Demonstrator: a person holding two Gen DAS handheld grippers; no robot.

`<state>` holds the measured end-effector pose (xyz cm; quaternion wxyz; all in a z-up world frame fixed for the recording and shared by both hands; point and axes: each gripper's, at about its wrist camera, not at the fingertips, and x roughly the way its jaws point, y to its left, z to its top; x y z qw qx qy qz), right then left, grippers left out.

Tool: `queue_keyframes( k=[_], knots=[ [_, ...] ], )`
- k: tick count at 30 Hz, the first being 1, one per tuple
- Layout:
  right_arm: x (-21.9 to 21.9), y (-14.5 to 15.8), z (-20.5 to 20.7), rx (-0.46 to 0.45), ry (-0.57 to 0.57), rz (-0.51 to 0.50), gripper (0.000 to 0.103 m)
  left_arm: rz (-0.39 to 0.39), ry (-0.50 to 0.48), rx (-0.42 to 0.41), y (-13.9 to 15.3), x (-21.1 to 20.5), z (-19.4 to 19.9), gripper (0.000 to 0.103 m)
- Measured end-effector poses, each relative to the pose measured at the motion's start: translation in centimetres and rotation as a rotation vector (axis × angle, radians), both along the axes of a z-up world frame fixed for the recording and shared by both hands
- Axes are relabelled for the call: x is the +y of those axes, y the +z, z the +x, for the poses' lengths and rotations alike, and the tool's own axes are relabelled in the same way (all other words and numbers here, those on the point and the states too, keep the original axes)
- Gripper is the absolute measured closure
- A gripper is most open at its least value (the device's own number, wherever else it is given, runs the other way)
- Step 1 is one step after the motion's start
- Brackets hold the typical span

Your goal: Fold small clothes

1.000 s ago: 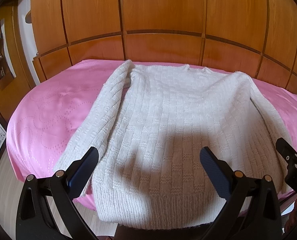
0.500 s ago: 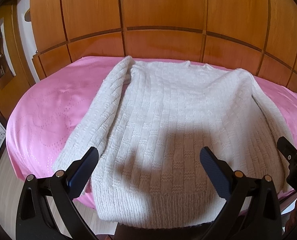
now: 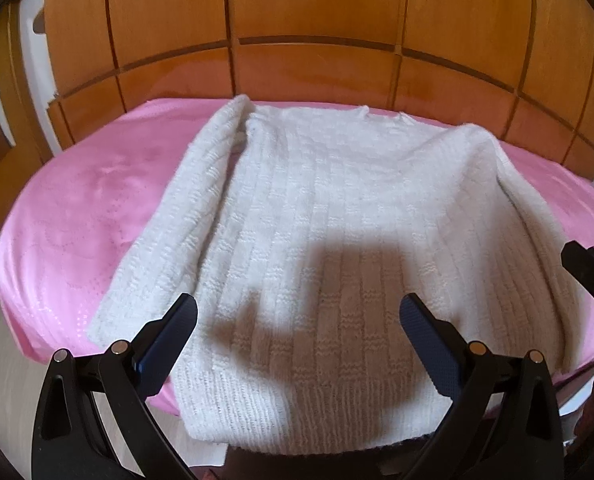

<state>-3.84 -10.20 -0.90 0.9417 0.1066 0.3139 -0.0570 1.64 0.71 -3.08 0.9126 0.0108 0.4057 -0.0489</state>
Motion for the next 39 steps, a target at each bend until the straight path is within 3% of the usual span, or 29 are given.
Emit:
queue_keyframes(
  k=[4, 7, 12, 14, 16, 18, 19, 20, 22, 23, 27, 35, 39],
  knots=[
    [-2.3, -0.2, -0.2, 0.070, -0.044, -0.080, 0.003, -0.056, -0.011, -0.018, -0.3, 0.7, 0.1, 0.002],
    [-5.7, -0.8, -1.2, 0.082, -0.133, -0.067, 0.003, -0.014, -0.010, -0.037, -0.9, 0.6, 0.4, 0.002],
    [-10.9, -3.4, -2.3, 0.221, -0.275, -0.030, 0.004, 0.044, -0.027, -0.065, -2.1, 0.3, 1.3, 0.002],
    [-12.1, -4.9, -2.8, 0.277, -0.281, 0.015, 0.023, 0.060, -0.034, -0.077, -2.5, 0.2, 1.7, 0.002],
    [-12.7, -6.0, -3.1, 0.303, -0.261, 0.085, 0.034, 0.072, -0.039, -0.079, -3.1, -0.2, 2.2, 0.002],
    [-12.5, -6.4, -3.4, 0.294, -0.252, 0.102, 0.037, 0.065, -0.043, -0.074, -3.6, -0.5, 2.7, 0.002],
    [-12.2, -6.2, -3.4, 0.285, -0.224, 0.091, 0.048, 0.063, -0.042, -0.069, -3.9, -0.5, 2.9, 0.002],
    [-12.0, -6.0, -3.3, 0.277, -0.191, 0.089, 0.069, 0.064, -0.040, -0.062, -4.1, -0.7, 3.1, 0.002],
    [-11.7, -5.9, -3.0, 0.278, -0.139, 0.079, 0.080, 0.070, -0.034, -0.035, -4.8, -0.9, 3.4, 0.002],
    [-11.3, -5.8, -2.7, 0.293, -0.113, 0.041, 0.090, 0.070, -0.032, -0.015, -5.3, -0.9, 3.6, 0.002],
    [-11.7, -4.8, -2.4, 0.290, -0.094, -0.092, 0.096, -0.014, -0.021, 0.028, -6.4, 0.2, 4.0, 0.002],
    [-20.4, -1.1, -2.1, 0.247, -0.335, -0.400, 0.097, -0.025, -0.028, 0.019, -6.7, 0.5, 4.0, 0.002],
    [-25.1, -0.6, -0.9, 0.249, -0.441, -0.503, 0.097, -0.035, -0.037, 0.002, -6.9, 0.5, 3.8, 0.002]
  ],
)
